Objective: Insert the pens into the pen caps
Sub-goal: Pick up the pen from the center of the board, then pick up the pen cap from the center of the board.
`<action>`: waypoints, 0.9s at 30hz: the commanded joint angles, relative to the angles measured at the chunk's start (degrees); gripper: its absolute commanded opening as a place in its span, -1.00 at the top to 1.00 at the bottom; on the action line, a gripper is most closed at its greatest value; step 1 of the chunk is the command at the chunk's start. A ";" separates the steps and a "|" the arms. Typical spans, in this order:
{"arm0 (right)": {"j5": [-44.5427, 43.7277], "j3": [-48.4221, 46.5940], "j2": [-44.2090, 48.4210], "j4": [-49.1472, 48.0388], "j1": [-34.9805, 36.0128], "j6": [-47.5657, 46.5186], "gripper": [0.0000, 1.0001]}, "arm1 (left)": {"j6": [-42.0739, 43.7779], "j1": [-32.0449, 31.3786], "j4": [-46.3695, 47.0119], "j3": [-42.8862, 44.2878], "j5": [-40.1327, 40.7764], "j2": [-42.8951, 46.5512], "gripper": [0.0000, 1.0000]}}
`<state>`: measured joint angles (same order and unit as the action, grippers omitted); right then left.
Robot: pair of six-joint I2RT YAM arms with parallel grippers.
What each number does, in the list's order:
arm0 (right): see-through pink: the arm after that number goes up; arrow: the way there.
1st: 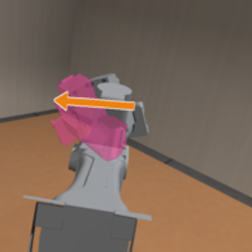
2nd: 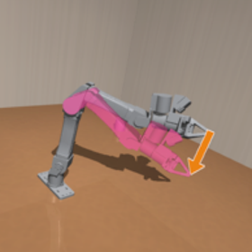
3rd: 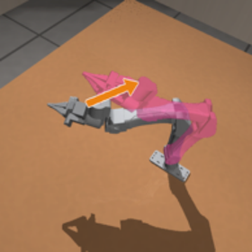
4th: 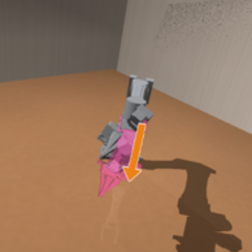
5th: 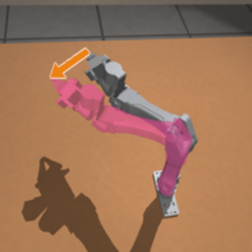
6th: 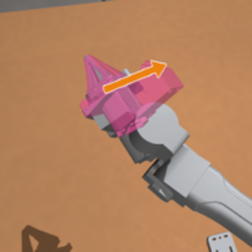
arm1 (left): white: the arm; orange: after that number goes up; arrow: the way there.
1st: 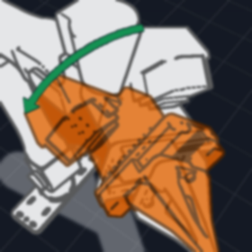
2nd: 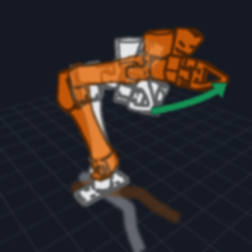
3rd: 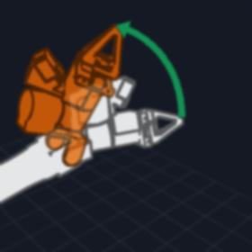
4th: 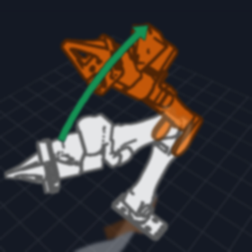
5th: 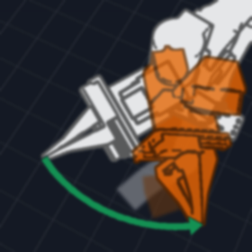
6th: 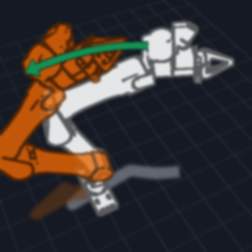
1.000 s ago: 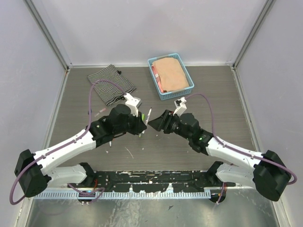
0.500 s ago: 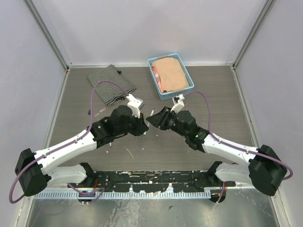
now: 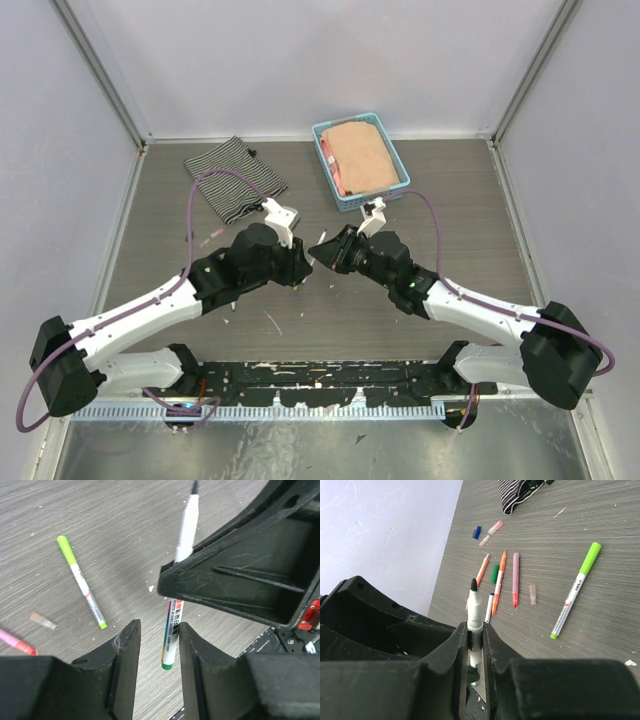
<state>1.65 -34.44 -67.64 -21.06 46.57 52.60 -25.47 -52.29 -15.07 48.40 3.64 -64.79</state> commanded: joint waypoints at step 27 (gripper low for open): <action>-6.08 -2.85 5.78 9.13 0.46 -3.44 1.00 | -3.52 31.54 -21.08 -0.37 13.26 -5.96 -0.06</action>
<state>-2.98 -35.40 -64.20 -10.92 46.92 49.91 -29.15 -22.92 -34.65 46.83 17.32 -67.72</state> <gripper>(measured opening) 0.203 0.529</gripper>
